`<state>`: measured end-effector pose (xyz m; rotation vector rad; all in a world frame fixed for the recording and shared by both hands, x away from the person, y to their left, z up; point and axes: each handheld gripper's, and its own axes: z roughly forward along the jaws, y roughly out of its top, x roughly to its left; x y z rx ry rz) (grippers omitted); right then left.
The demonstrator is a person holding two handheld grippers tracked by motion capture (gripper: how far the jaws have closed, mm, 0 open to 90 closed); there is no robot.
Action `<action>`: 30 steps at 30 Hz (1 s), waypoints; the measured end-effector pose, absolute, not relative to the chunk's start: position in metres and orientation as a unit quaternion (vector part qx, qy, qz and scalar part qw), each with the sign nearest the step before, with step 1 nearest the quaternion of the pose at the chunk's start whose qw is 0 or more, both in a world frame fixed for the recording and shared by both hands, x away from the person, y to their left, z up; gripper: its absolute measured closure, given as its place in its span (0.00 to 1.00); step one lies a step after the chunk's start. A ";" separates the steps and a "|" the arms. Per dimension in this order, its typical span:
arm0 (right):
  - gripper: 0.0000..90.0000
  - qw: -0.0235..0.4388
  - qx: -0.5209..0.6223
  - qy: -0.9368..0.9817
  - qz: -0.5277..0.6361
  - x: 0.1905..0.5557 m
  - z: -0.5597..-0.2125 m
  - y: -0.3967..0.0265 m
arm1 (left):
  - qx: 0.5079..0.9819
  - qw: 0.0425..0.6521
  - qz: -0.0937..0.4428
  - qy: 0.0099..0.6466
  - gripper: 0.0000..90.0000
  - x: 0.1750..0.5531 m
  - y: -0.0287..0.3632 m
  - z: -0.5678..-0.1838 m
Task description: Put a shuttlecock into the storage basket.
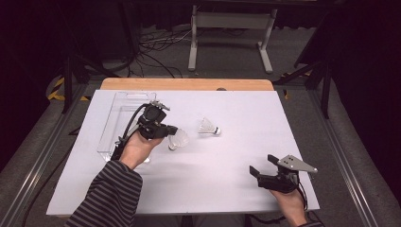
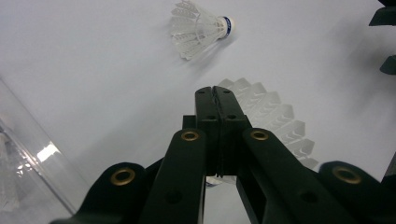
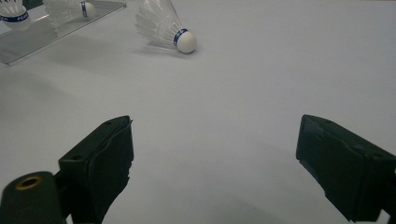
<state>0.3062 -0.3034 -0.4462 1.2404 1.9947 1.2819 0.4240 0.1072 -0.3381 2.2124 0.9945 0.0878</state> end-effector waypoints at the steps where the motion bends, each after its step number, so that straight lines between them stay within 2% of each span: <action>1: 0.13 0.231 0.451 0.725 0.466 0.306 -0.446 -0.303 | 0.854 0.350 0.034 0.384 1.00 0.424 0.108 -0.338; 30: 0.13 0.231 0.451 0.726 0.465 0.306 -0.446 -0.303 | 0.826 0.374 0.058 0.418 1.00 0.419 0.159 -0.309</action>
